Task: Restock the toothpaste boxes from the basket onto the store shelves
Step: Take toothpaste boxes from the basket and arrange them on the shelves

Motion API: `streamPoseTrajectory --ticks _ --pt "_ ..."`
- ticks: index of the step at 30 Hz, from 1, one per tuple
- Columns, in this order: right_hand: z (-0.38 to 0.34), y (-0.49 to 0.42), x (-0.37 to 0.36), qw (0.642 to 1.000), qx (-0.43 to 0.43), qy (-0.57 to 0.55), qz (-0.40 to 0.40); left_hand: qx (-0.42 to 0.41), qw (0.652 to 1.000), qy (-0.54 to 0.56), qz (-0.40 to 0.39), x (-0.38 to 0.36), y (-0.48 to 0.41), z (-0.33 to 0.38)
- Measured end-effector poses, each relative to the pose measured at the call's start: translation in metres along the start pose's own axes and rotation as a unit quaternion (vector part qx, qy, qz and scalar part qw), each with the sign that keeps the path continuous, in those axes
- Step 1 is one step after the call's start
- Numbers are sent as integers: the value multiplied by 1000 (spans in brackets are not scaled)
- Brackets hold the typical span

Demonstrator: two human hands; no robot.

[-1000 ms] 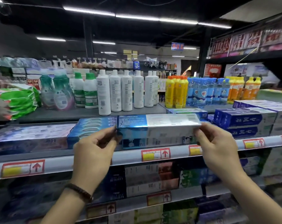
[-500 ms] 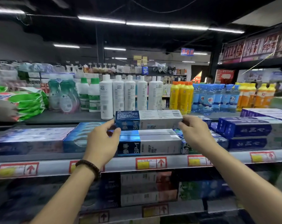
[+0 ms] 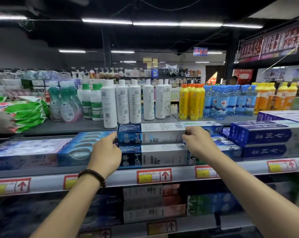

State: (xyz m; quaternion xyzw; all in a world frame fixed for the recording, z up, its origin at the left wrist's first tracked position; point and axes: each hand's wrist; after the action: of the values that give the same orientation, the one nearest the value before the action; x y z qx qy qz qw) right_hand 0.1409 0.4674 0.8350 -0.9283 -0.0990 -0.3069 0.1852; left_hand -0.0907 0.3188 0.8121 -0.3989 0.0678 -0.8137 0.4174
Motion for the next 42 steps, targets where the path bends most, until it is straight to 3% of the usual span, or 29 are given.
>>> streamPoseTrajectory --ticks 24,42 --pt "2 4 -1 998 26 38 -32 4 1000 12 -28 10 6 6" --pt "-2 5 -1 999 -14 37 -26 30 999 29 -34 10 8 10"
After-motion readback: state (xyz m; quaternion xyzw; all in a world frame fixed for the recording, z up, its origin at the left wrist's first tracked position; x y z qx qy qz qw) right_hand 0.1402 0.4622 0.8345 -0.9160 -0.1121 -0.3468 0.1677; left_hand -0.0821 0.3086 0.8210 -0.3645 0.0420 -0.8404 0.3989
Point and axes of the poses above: each hand's wrist, its own y-axis away from the middle knuckle, its own x-axis out of the back of the hand, z = x × y, and after that the axes turned 3 degrees about -y, right-handed
